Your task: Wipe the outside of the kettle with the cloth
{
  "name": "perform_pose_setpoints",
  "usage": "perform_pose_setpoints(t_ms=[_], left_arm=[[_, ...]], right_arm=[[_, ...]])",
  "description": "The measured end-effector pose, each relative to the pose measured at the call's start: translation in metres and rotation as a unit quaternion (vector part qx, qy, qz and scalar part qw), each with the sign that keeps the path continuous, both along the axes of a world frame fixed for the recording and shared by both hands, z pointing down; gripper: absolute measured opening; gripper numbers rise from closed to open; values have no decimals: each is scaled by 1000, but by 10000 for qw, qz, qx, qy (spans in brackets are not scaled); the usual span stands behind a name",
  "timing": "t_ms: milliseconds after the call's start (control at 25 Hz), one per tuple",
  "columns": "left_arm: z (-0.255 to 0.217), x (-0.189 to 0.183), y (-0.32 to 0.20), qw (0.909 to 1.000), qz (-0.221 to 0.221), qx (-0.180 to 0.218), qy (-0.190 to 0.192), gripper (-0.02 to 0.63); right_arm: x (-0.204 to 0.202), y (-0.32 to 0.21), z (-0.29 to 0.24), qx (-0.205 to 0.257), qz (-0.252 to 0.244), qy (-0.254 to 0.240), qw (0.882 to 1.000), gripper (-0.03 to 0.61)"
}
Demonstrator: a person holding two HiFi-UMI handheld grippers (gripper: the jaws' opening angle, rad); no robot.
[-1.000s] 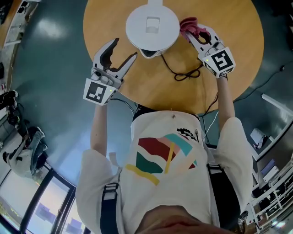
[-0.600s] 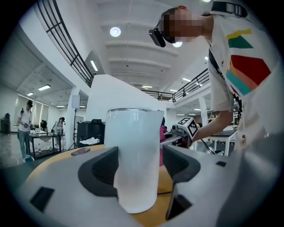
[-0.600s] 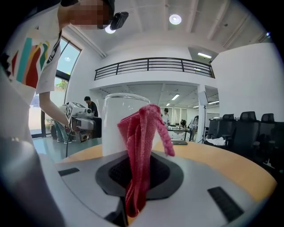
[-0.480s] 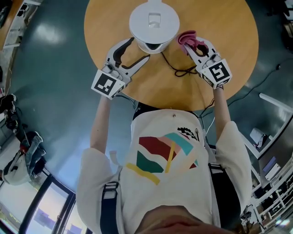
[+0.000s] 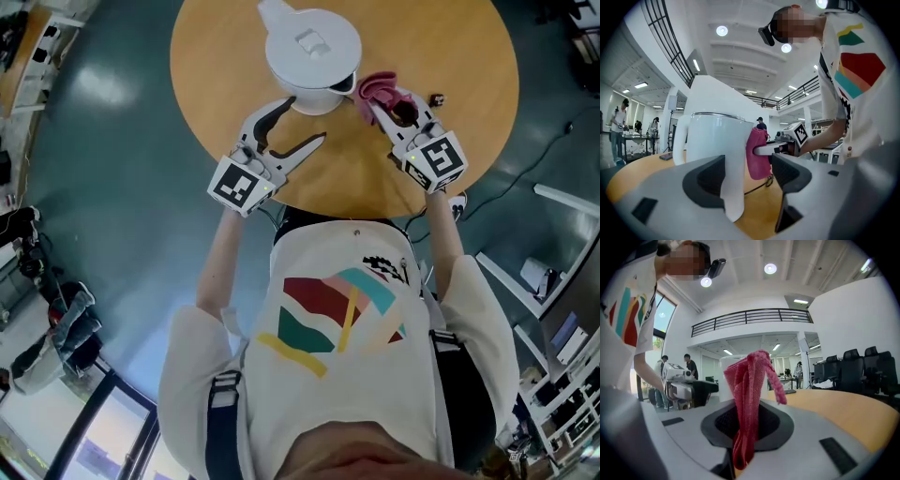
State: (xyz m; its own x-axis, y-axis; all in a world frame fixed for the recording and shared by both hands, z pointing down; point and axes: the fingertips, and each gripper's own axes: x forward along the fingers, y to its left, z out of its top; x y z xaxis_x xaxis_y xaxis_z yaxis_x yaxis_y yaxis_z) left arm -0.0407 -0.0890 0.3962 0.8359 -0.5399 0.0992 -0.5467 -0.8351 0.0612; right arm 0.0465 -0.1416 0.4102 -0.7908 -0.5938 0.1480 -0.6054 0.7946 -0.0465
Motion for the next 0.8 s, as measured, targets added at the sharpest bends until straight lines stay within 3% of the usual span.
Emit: perform_pose_setpoints(t_ms=[320, 480, 640, 800], left_arm=[[4, 67, 21, 9990, 397, 2, 225, 341], [-10, 71, 40, 9982, 391, 345, 310, 341], [-2, 25, 47, 9990, -376, -32, 235, 341], [-17, -79, 34, 9925, -1156, -22, 398, 341]], right_arm=[[22, 35, -3, -143, 515, -489, 9974, 38], [23, 50, -17, -49, 682, -637, 9956, 38], [-4, 64, -24, -154, 560, -1067, 9926, 38], [-89, 62, -41, -171, 592, -1220, 9906, 38]])
